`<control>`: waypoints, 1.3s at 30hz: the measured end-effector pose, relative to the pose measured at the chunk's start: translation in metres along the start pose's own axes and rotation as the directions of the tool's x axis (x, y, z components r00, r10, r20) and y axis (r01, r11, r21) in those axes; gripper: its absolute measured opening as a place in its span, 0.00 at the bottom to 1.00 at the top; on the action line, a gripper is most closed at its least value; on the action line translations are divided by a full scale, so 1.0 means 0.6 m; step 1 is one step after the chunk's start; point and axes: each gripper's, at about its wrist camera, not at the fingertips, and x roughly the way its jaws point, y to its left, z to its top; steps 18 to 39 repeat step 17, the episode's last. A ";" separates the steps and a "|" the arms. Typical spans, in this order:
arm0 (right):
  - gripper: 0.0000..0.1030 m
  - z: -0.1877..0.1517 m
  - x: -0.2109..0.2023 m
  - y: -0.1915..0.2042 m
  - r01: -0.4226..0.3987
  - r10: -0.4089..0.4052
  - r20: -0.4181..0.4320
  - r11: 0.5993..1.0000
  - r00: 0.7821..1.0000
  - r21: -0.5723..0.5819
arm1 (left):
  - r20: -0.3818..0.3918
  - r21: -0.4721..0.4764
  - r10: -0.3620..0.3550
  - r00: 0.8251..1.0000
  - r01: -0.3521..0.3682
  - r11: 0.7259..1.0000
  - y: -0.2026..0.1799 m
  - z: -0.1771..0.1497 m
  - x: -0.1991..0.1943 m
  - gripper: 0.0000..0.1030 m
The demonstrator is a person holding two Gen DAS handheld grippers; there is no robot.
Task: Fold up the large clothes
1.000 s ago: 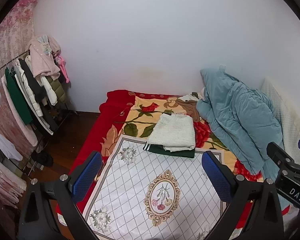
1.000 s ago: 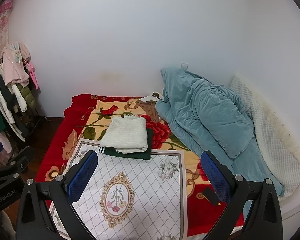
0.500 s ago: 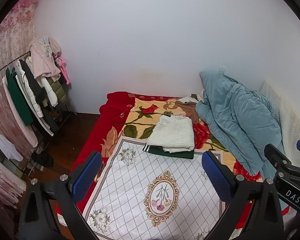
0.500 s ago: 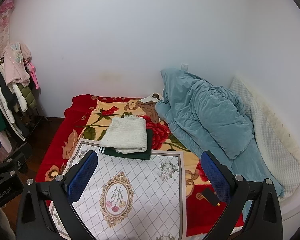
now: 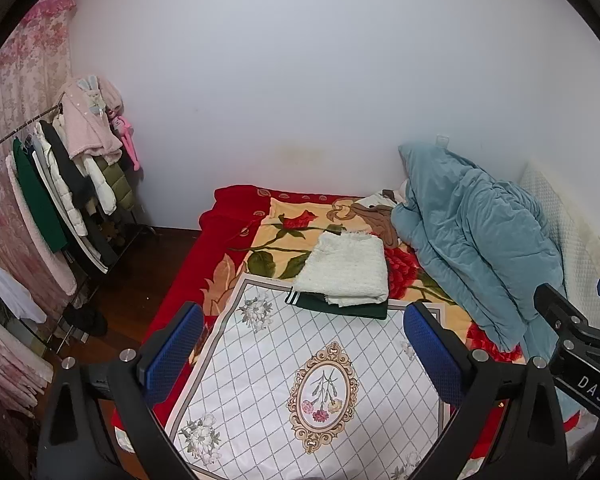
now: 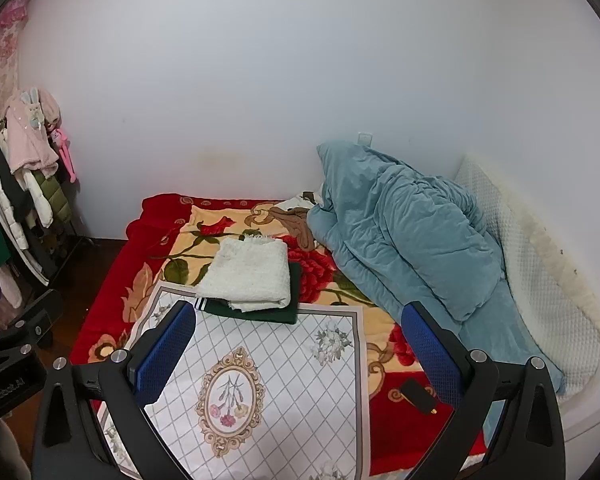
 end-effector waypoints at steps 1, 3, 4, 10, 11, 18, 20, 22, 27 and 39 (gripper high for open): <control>1.00 0.000 -0.002 0.000 0.001 -0.001 0.002 1.000 1.000 0.001 | 0.000 0.000 0.001 1.000 -0.001 1.000 -0.001 0.001 -0.002 0.99; 1.00 -0.002 -0.004 -0.001 0.002 -0.002 0.002 1.000 1.000 0.003 | 0.001 0.000 -0.001 1.000 0.001 1.000 0.001 0.000 0.000 0.99; 1.00 -0.004 -0.007 -0.002 0.002 -0.002 0.002 1.000 1.000 0.003 | 0.002 0.001 0.000 1.000 0.000 1.000 0.000 0.000 -0.001 0.99; 1.00 -0.010 -0.018 -0.002 0.017 -0.017 0.011 1.000 1.000 0.001 | 0.004 0.000 0.002 1.000 -0.002 1.000 0.000 0.002 -0.002 0.99; 1.00 -0.012 -0.019 -0.002 0.019 -0.019 0.011 1.000 1.000 0.002 | 0.004 0.001 0.002 1.000 -0.002 1.000 0.000 0.002 -0.001 0.99; 1.00 -0.013 -0.023 -0.001 0.022 -0.022 0.015 1.000 1.000 0.003 | 0.005 -0.001 0.002 1.000 -0.002 1.000 -0.001 0.003 -0.002 0.99; 1.00 -0.013 -0.023 -0.001 0.022 -0.022 0.015 1.000 1.000 0.003 | 0.005 -0.001 0.002 1.000 -0.002 1.000 -0.001 0.003 -0.002 0.99; 1.00 -0.013 -0.023 -0.001 0.022 -0.022 0.015 1.000 1.000 0.003 | 0.005 -0.001 0.002 1.000 -0.002 1.000 -0.001 0.003 -0.002 0.99; 1.00 -0.013 -0.023 -0.001 0.022 -0.022 0.015 1.000 1.000 0.003 | 0.005 -0.001 0.002 1.000 -0.002 1.000 -0.001 0.003 -0.002 0.99; 1.00 -0.013 -0.023 -0.001 0.022 -0.022 0.015 1.000 1.000 0.003 | 0.005 -0.001 0.002 1.000 -0.002 1.000 -0.001 0.003 -0.002 0.99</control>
